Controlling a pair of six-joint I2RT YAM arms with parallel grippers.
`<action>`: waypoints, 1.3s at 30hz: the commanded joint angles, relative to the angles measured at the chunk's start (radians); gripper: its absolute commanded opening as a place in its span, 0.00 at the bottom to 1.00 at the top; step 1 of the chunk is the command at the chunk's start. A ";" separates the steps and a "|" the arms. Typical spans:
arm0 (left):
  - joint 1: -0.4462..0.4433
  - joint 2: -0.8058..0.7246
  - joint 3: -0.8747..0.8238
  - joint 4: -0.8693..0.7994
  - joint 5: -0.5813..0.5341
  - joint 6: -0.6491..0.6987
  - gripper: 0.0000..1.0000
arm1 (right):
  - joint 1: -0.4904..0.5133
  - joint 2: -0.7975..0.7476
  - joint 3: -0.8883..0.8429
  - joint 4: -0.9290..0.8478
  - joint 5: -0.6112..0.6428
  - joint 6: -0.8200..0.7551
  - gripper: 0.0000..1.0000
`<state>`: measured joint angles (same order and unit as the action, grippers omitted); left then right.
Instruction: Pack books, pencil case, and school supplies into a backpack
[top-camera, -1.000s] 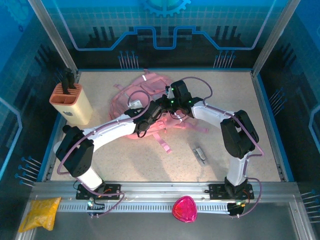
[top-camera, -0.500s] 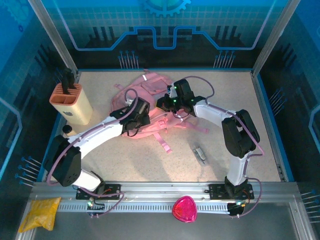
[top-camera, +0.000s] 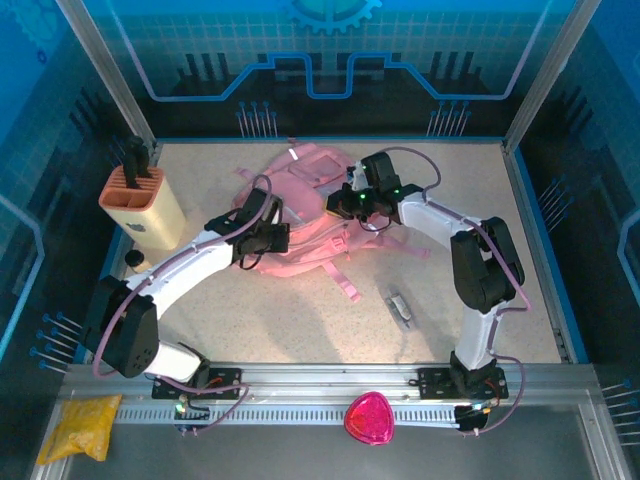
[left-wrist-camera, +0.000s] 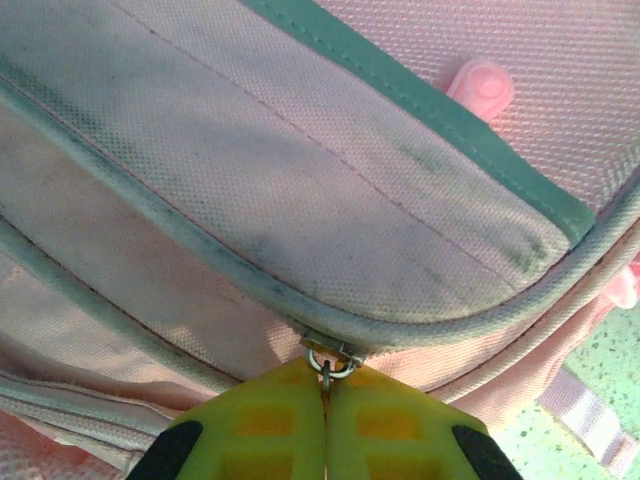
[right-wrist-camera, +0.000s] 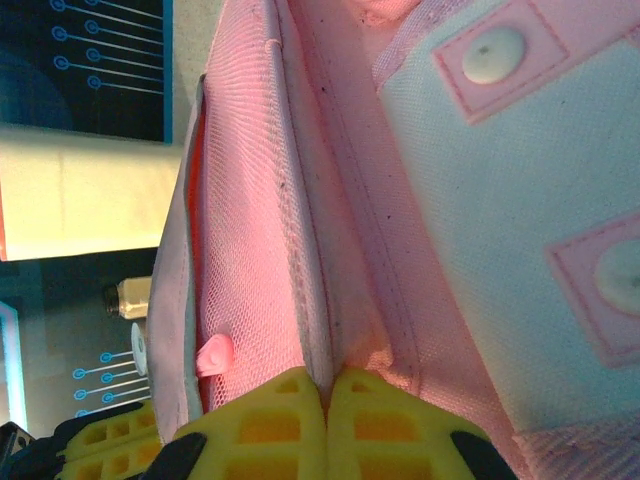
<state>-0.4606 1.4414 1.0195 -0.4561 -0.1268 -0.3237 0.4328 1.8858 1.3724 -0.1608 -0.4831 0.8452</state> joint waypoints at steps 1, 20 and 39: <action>0.033 -0.009 0.035 -0.084 -0.020 0.049 0.00 | -0.049 0.013 0.077 -0.028 0.027 -0.064 0.00; -0.146 0.148 0.094 0.143 0.211 -0.113 0.00 | -0.104 -0.094 -0.052 -0.035 -0.096 -0.042 0.51; -0.205 0.205 0.179 0.095 0.229 -0.087 0.00 | -0.030 -0.112 -0.307 0.256 -0.110 0.170 0.21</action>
<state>-0.6434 1.6382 1.1526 -0.3542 0.0498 -0.4366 0.4007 1.7512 1.0424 0.0799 -0.5957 1.0370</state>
